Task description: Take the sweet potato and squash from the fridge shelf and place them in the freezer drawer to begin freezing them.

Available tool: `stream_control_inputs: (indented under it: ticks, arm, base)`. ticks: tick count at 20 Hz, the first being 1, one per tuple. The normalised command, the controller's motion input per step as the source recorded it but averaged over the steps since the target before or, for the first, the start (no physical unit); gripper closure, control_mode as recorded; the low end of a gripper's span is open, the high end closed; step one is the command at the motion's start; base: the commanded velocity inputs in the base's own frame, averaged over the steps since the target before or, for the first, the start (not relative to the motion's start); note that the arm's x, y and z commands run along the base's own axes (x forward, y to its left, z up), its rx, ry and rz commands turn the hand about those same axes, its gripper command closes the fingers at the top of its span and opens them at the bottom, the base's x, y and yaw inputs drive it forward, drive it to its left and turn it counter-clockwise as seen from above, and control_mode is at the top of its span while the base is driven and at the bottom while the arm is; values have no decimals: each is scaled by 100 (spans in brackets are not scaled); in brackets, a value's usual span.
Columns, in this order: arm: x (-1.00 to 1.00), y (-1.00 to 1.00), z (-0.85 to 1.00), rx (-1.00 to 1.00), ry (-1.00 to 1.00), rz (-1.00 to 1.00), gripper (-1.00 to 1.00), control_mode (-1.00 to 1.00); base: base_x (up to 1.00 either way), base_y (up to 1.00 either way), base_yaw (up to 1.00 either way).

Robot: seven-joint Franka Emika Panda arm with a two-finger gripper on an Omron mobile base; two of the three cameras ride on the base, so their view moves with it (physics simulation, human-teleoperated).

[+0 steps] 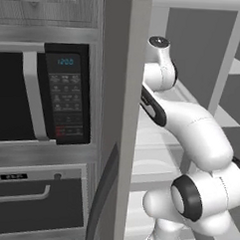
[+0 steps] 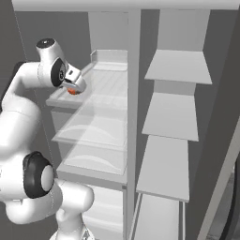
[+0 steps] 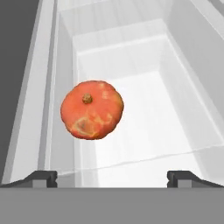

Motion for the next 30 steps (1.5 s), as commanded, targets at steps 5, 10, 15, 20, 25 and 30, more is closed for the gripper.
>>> stream_control_inputs:
  ticks: [5,10,15,20,25,30]
  arm:
    - [51,24,-32,0,0,0,-100,-100]
    - [45,22,-34,0,-1,0,-100,-100]
    - [36,8,-30,-1,-2,0,-100,-100]
    - [9,0,-26,0,0,0,-100,-100]
    - [-20,0,-42,-2,0,0,100,-100]
    - [-6,-2,0,0,0,0,100,-100]
  base:
    - [0,0,0]
    - [0,0,0]
    - [0,0,0]
    - [0,0,0]
    - [0,0,0]
    - [0,0,0]
